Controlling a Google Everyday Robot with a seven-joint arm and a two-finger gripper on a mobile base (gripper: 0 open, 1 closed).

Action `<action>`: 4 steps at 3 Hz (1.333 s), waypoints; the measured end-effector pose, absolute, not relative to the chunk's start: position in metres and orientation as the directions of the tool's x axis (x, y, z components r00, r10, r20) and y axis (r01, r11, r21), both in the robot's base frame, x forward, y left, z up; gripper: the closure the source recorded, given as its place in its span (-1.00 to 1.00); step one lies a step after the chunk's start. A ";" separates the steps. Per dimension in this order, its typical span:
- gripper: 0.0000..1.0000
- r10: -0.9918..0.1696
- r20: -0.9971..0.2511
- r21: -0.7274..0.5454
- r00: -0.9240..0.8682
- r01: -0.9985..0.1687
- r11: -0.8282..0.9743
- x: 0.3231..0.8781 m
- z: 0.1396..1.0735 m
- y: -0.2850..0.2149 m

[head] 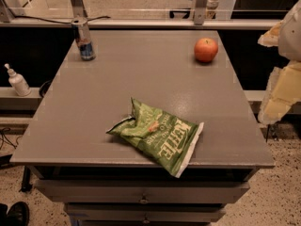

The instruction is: Move apple near green jalapeno chip bag

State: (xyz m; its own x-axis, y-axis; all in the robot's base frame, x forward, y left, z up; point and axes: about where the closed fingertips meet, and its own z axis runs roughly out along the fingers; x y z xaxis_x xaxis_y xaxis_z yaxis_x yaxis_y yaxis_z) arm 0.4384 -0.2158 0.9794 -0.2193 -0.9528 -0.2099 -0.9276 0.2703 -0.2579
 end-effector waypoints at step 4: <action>-1.00 -0.874 -0.456 -0.335 -0.166 -0.878 0.341 0.544 0.946 -0.226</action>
Offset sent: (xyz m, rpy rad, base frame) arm 0.0472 -0.0047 -0.0192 0.1198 -0.1502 0.0446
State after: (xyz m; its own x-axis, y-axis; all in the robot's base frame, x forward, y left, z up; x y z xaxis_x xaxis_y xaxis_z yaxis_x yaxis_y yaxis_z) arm 0.5436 -0.2256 0.9462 -0.1659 -0.8742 -0.4564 -0.8783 0.3414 -0.3347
